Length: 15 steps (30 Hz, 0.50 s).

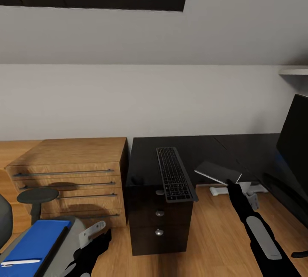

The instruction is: In the bedroom, organize the workspace by keeping the computer under the desk, ensuring the monitor is on the desk, placing the keyboard on the desk next to the monitor, placing the mouse on the desk next to the keyboard, moving the folder from the swivel chair onto the desk next to the mouse, stacking the notebook on top of the folder with the pen on top of the notebook, and positioning the swivel chair next to the desk.

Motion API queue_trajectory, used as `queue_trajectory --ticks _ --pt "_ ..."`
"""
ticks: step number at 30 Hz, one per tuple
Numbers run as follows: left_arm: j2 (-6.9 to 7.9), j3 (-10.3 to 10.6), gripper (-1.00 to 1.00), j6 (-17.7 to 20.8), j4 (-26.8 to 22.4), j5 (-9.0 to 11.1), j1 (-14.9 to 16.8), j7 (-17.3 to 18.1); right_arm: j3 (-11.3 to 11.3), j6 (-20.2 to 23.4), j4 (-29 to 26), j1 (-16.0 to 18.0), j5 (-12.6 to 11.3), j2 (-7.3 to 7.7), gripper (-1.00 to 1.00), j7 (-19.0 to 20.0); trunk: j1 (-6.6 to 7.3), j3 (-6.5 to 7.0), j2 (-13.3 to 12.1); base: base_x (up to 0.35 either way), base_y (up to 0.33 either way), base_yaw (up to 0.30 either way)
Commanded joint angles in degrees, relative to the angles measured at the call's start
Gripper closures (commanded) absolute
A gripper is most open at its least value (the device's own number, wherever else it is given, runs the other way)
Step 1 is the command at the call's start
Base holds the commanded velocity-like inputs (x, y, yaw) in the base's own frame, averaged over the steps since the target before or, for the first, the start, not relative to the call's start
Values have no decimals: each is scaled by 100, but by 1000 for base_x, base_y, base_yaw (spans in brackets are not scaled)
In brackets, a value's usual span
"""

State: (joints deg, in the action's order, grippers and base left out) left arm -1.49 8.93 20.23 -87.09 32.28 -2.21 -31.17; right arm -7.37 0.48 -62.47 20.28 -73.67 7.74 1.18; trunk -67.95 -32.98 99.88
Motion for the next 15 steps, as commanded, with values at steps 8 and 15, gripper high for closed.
queue_trajectory --ticks 8,15 --pt "0 4 -100 13 -10 42 1 -38 -2 5 -2 2 -60 2 100 14 -154 -131 285 0 0 0" --pt "0 4 -100 14 -10 42 1 -33 -2 5 -2 2 -60 -1 100 10 -154 -131 285 0 0 0"
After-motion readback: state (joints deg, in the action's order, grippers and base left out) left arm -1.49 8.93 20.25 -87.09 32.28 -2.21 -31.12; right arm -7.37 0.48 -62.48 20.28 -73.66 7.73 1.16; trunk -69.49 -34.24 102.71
